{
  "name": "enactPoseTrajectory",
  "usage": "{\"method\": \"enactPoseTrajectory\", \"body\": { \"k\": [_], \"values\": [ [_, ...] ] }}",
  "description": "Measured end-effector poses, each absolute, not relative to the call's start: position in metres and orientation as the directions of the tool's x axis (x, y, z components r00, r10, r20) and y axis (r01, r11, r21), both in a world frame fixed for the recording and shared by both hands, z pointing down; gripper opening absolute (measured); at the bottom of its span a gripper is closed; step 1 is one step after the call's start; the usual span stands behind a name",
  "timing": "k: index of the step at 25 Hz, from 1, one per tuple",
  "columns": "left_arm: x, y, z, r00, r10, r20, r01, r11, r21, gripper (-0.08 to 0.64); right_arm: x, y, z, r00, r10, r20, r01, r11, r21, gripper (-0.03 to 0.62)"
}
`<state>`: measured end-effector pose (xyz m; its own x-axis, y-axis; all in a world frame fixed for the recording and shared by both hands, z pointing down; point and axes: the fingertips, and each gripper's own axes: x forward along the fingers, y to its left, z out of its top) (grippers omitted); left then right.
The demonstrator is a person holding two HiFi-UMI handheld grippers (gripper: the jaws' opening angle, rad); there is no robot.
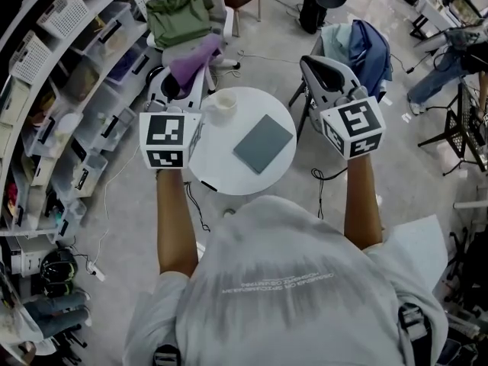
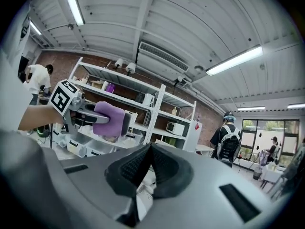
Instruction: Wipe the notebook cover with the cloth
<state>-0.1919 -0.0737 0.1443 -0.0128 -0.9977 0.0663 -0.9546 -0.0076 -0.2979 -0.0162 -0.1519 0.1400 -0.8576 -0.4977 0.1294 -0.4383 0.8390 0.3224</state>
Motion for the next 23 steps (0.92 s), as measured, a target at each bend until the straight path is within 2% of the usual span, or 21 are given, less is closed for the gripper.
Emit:
{"method": "enactPoseTrajectory", "body": {
  "k": [23],
  "values": [
    [-0.188,-0.064,0.163,-0.011,-0.995,0.096,-0.959,-0.016,-0.282,0.08,-0.014,-0.145,0.167,-0.844,-0.504,0.181,-0.439,0.845,0.306,0.002]
  ]
}}
